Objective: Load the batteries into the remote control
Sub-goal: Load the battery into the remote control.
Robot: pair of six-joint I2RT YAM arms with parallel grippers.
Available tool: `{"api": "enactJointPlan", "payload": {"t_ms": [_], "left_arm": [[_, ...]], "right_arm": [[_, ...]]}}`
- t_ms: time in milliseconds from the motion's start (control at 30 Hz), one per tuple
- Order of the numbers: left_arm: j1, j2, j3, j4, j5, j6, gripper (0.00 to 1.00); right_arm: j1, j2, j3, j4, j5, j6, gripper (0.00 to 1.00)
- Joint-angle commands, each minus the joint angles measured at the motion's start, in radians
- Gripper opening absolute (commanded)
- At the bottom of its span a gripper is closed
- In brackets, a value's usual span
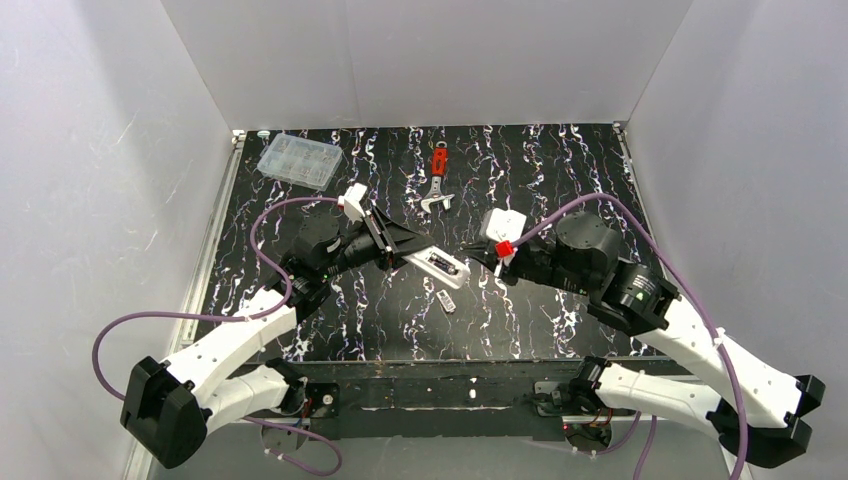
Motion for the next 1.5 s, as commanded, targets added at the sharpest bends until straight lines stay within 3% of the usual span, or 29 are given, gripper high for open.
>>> {"api": "enactJointPlan", "payload": {"t_ms": [0,200,367,833,1467], "left_arm": [[0.001,-0.008,0.047,0.093,0.040,-0.010,0.00],[0.001,0.003,0.053,0.110,0.048,-0.016,0.00],[0.001,-0.001,0.050,0.113,0.048,-0.015,0.00],[0.001,0.006,0.052,0.125,0.048,-0.014,0.00],[0.002,0.015,0.050,0.143,0.048,-0.019,0.00]], "right_arm": [[-0.025,-0.045,-0.032,0.035,-0.010,0.030,0.12],[-0.037,-0.035,-0.033,0.004,-0.077,0.055,0.20],[-0.045,-0.019,-0.033,0.008,-0.106,0.062,0.21],[-0.057,0.003,-0.042,-0.034,-0.130,0.068,0.13],[-0.059,0.058,-0.018,-0.052,-0.164,0.062,0.12]]}}
